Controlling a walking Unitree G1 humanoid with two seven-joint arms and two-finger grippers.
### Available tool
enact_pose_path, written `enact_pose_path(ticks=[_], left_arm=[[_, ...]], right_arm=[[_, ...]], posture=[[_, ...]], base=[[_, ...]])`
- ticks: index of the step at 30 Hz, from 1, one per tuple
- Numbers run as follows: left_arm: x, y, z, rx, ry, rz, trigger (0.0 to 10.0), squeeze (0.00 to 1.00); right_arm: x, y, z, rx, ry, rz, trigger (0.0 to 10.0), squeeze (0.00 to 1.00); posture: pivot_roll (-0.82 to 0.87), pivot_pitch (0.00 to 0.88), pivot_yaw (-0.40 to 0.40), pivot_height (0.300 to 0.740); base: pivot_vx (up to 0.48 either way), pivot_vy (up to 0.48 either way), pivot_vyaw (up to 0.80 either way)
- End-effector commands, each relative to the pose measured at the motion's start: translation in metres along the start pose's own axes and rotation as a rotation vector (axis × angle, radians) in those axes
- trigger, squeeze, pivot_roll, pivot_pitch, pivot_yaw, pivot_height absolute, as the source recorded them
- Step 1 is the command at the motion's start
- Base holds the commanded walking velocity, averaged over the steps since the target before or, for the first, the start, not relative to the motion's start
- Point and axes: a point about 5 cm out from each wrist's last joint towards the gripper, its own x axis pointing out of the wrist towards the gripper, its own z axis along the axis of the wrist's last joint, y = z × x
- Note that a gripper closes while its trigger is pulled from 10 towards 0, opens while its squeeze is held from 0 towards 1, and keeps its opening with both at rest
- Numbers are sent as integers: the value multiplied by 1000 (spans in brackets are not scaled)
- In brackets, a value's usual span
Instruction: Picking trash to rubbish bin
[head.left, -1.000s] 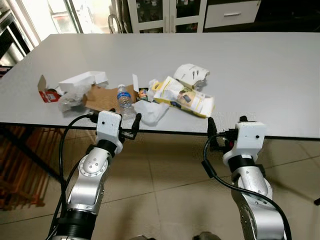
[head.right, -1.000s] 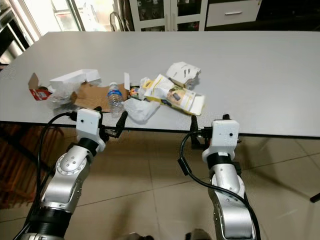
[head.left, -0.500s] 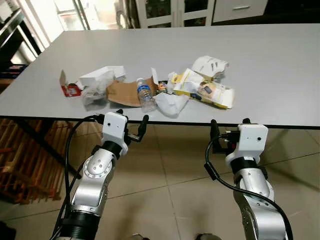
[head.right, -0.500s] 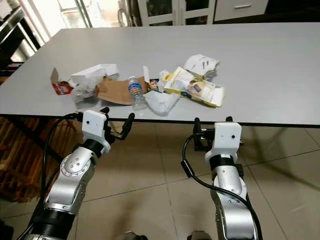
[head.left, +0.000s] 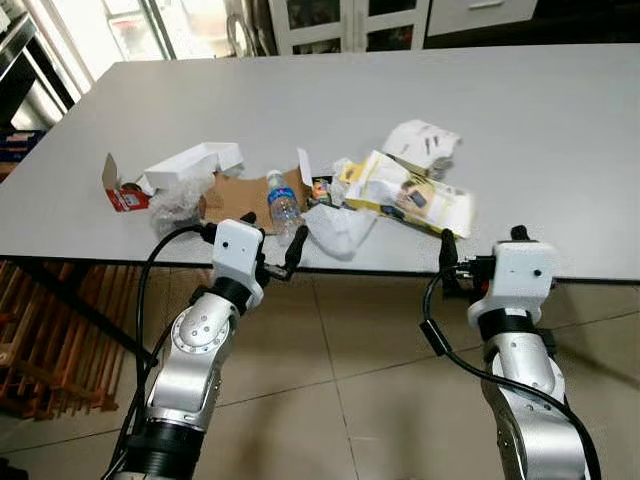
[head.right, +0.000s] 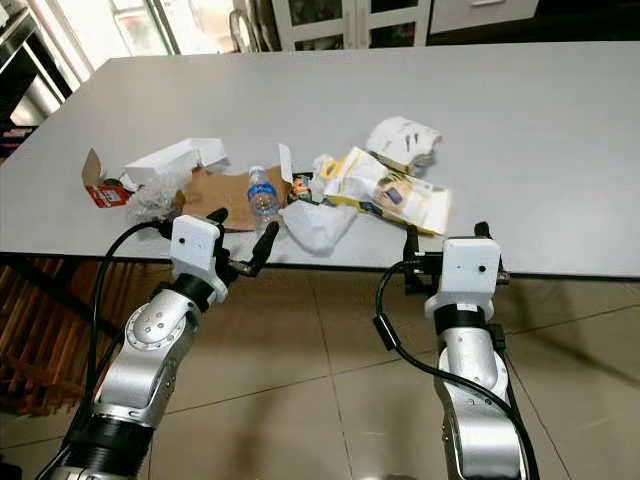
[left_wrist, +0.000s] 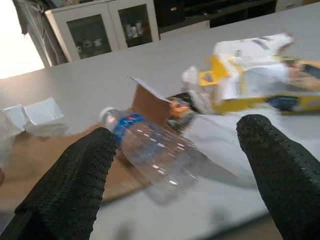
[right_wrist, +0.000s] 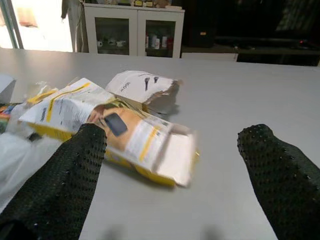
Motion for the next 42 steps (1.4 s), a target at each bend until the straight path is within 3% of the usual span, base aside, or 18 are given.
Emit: enact_pose_path(ticks=[1, 9, 23, 35, 40, 42], left_arm=[[1, 2, 8, 7, -25, -2, 10000, 0], [2, 1, 10, 13, -31, -6, 10000, 0], [0, -6, 10, -18, -31, -55, 10000, 0], [6, -12, 16, -61, 18, -303, 10000, 0], [7, -12, 23, -25, 38, -435, 10000, 0], [6, -9, 26, -6, 85, -545, 10000, 0]], right_arm=[[0, -2, 9, -2, -32, -16, 10000, 0], [-2, -1, 11, -19, -42, -18, 10000, 0], [-3, 4, 12, -21, -42, -8, 10000, 0], [-4, 1, 10, -25, -27, -37, 10000, 0], [-4, 1, 9, -23, -21, -35, 10000, 0], [-4, 1, 8, -23, -19, -34, 10000, 0]], posture=[[-93, 97, 108, 740], [-95, 98, 110, 740], [-96, 99, 106, 740], [-90, 99, 110, 740], [-91, 97, 111, 740], [-91, 97, 111, 740]], base=[[442, 0, 0], [433, 0, 0], [0, 0, 0], [0, 0, 0], [0, 0, 0], [0, 0, 0]])
